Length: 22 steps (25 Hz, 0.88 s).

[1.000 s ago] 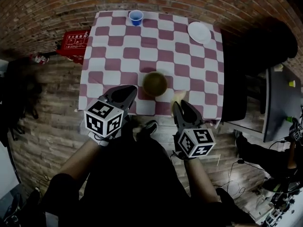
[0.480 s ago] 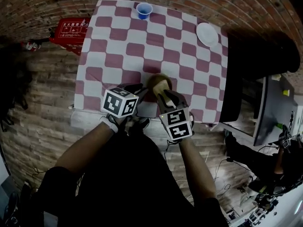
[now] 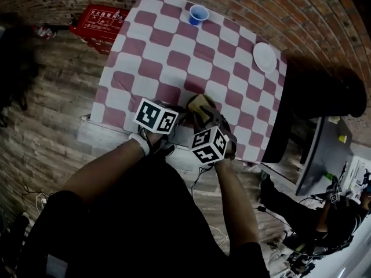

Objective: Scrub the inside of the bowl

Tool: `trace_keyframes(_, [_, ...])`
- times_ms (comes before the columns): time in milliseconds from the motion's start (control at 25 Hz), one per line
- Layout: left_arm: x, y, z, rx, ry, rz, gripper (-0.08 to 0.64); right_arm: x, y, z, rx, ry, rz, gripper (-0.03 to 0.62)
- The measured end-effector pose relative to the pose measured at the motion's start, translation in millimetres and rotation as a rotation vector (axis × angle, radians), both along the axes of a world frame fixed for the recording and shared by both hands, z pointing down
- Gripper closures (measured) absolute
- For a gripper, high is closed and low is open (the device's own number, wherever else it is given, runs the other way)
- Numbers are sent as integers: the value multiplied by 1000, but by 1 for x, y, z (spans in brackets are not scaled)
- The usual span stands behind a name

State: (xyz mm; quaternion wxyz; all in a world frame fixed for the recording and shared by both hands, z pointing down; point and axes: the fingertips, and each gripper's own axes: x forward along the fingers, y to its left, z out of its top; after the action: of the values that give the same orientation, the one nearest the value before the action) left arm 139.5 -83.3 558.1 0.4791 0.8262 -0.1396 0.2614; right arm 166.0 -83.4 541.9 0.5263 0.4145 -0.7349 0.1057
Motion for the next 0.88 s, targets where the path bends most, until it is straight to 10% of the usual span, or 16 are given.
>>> trace_keyframes(400, [1, -4, 1, -18, -6, -17, 451, 26, 0, 1, -7, 202, -109, 489])
trace_keyframes(880, [6, -5, -2, -36, 15, -34, 451, 13, 32, 2, -56, 193, -162, 489])
